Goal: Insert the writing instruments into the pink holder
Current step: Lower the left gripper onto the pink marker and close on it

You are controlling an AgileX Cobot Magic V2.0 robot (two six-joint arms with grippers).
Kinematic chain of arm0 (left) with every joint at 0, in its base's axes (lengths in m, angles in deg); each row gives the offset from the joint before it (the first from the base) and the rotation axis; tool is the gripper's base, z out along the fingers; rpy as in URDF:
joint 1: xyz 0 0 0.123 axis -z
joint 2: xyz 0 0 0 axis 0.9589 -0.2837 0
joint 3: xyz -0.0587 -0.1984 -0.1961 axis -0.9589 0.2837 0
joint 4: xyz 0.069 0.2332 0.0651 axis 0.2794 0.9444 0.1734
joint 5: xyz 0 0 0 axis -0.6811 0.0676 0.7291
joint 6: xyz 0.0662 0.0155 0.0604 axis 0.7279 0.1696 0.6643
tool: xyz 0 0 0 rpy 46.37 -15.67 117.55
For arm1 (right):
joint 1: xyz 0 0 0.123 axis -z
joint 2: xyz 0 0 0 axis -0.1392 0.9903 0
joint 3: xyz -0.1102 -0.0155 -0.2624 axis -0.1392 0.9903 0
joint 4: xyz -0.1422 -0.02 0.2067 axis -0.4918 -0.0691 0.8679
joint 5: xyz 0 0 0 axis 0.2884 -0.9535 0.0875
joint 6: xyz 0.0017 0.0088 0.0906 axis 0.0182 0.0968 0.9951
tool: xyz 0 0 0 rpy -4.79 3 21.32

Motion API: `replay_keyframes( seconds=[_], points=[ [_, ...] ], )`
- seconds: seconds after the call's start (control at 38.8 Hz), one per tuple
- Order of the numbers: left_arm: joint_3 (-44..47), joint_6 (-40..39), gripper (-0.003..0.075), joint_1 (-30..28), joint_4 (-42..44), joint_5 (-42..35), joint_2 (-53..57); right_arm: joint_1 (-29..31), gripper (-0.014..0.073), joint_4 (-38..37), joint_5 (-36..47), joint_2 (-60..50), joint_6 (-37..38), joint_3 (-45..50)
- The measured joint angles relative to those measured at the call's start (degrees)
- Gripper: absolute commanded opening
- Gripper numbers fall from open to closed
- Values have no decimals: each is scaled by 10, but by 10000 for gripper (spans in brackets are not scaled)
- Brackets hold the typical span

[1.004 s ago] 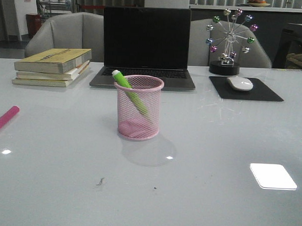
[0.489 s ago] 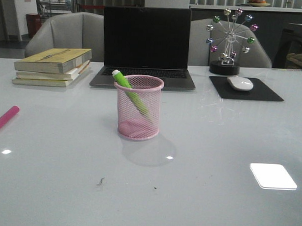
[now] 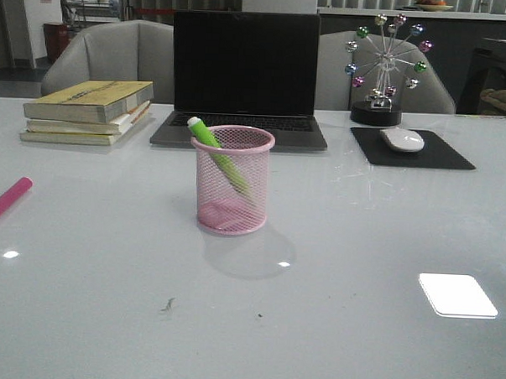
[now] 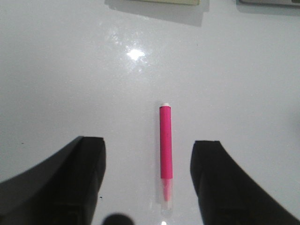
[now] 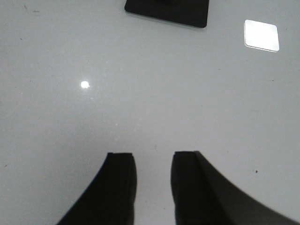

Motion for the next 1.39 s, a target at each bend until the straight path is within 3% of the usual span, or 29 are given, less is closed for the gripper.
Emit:
replay_keyframes(
  seconds=[0.57, 1.39],
  points=[
    [-41, 0, 447, 54, -9, 10, -152, 0, 335, 0, 0, 0, 0, 0],
    [-41, 0, 447, 57, 21, -19, -258, 0, 335, -6, 0, 0, 0, 0]
  ],
)
